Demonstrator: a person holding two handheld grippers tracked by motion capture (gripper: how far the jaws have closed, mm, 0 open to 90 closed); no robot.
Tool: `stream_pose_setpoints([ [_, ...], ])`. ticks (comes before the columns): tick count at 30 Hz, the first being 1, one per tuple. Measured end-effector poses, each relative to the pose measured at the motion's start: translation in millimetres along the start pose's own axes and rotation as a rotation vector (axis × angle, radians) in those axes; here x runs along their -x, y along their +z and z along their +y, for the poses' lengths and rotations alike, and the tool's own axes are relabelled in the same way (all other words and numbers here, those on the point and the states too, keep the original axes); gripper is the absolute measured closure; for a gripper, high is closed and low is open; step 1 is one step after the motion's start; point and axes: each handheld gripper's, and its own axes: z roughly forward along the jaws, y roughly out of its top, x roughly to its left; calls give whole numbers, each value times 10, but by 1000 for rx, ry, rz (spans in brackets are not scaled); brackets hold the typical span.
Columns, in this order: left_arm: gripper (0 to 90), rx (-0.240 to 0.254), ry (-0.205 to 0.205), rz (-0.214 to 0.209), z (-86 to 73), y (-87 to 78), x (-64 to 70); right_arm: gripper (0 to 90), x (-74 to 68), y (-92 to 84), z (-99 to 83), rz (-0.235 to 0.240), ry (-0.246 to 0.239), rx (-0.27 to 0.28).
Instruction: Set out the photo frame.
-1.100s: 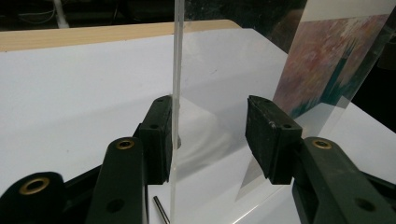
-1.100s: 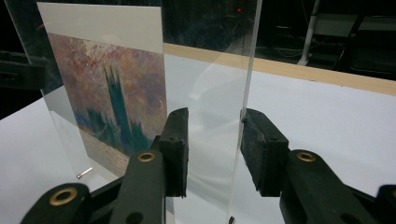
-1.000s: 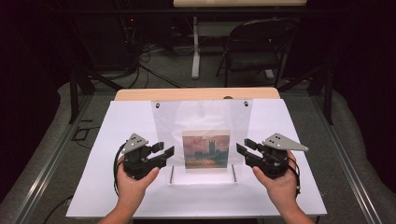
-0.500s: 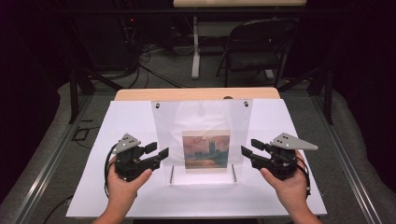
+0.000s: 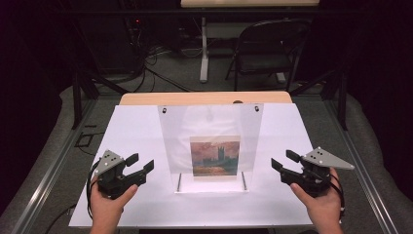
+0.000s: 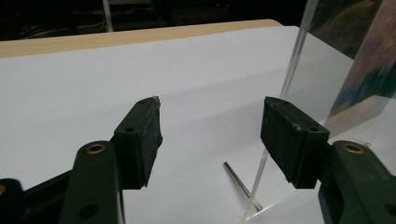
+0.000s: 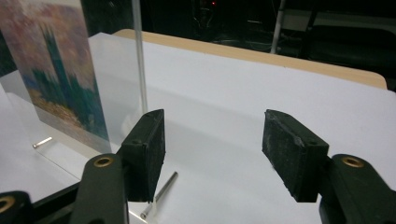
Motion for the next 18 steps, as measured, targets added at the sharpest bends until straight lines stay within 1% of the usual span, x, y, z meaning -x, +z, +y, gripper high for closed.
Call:
stream_pose_setpoints([
  [1, 364, -1, 2, 2, -36, 1, -22, 389, 10, -10, -35, -5, 11, -3],
  [2, 357, -6, -6, 2, -68, 8, -38, 388, 21, -16, -59, -11, 13, -1],
  [3, 355, -15, -15, -4, -90, 13, -53, 386, 25, -19, -78, -11, 21, 2],
  [4, 353, -15, -15, -4, -90, 13, -53, 386, 25, -19, -78, -11, 21, 2],
  [5, 350, -28, -27, -5, -149, 44, -82, 385, 28, -13, -111, -17, 24, 2],
  [6, 350, -22, -25, -4, -170, 58, -89, 383, 32, -8, -121, -21, 15, 2],
  [9, 348, -21, -10, 17, -264, 119, -121, 381, 27, 25, -172, -32, 16, 4],
  [11, 356, -37, -12, 14, -314, 161, -144, 381, 32, 80, -242, -25, 20, -15],
  [12, 357, -41, -14, 18, -350, 191, -157, 381, 35, 97, -259, -27, 16, -13],
  [13, 358, -41, -11, 24, -380, 216, -163, 381, 34, 126, -301, -24, 11, -27],
  [14, 359, -46, -4, 31, -408, 239, -169, 381, 31, 158, -337, -25, 11, -26],
  [16, 359, -41, -4, 34, -461, 284, -184, 380, 28, 209, -399, -17, 13, -27],
  [17, 359, -48, -5, 33, -486, 311, -193, 379, 28, 230, -430, -11, 8, -34],
  [18, 359, -61, 0, 34, -513, 340, -204, 376, 21, 261, -465, -14, 7, -31],
])
